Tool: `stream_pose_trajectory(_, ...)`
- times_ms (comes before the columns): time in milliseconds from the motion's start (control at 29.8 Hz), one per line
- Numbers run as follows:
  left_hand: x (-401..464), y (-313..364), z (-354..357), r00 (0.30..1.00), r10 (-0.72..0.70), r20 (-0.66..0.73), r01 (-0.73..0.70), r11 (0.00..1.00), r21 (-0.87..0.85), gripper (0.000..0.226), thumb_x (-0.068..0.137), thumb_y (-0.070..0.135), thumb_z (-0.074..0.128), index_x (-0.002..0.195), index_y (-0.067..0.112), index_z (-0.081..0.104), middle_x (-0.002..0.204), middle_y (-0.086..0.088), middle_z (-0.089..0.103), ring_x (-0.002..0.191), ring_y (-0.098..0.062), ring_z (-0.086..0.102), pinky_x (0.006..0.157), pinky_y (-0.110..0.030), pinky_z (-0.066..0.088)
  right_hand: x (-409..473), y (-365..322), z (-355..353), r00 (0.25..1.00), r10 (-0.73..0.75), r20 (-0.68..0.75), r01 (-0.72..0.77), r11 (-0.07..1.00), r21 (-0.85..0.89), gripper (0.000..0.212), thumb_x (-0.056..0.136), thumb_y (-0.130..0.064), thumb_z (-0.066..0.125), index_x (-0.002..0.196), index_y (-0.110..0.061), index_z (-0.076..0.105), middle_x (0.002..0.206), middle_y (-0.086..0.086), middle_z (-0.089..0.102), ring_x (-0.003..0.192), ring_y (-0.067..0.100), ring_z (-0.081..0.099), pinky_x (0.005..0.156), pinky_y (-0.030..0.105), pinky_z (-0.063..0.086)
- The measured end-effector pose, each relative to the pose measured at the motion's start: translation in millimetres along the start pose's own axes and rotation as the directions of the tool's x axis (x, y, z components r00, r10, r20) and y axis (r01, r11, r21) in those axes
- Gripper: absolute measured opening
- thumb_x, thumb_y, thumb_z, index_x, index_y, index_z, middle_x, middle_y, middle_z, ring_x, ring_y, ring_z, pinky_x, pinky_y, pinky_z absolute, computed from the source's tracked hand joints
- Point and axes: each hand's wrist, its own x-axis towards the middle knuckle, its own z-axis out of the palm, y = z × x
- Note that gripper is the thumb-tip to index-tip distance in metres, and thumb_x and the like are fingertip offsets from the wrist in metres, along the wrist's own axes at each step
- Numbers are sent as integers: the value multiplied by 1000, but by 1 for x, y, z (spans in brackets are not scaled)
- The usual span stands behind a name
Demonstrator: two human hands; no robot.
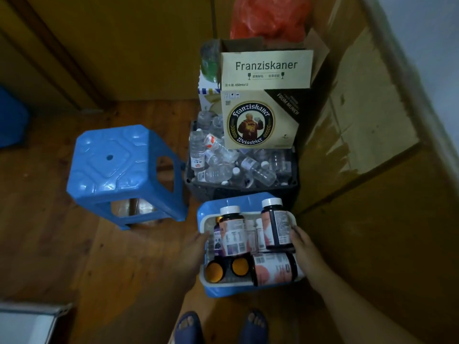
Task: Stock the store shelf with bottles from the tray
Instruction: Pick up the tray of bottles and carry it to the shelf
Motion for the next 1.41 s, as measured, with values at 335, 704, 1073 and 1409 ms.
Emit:
stream_pose_trajectory(335, -29, 3, -10, 1000, -11, 0, 11, 995, -98, 33, 86, 46, 57, 104, 19, 55, 79, 4, 72, 68, -10, 67, 47, -26, 48, -24, -15, 6, 994, -19, 107, 23, 999, -34, 26, 97, -41, 37, 122, -39, 45, 101, -3, 64, 88, 18, 66, 62, 30, 51)
stream_pose_trajectory(704, -165, -34, -110, 982, 46, -182, -117, 908, -402, 71, 49, 47, 91, 102, 5, 70, 100, -20, 74, 92, -37, 71, 90, -56, 52, -157, -77, 79, 883, -231, 408, 377, 867, -325, 49, 95, -43, 41, 140, -24, 39, 140, 9, 49, 124, 26, 50, 107, 44, 38)
stream_pose_trajectory(1073, -379, -164, -275, 824, -66, -562, -369, 691, -622, 44, 68, 32, 82, 95, 12, 55, 93, -10, 66, 79, -24, 67, 49, -27, 55, -358, -44, 273, 627, -256, 736, 701, 597, -390, 42, 96, -34, 47, 133, -15, 46, 137, 9, 50, 124, 24, 48, 108, 38, 35)
stream_pose_trajectory(1409, -559, -371, -402, 612, -302, -731, -551, 500, -668, 57, 68, 46, 79, 100, 16, 42, 82, 1, 56, 70, -14, 60, 40, -21, 46, -563, 103, 455, 390, 16, 921, 804, 481, -349, 25, 96, -23, 48, 120, -19, 50, 108, 9, 59, 87, 17, 62, 68, 28, 55)
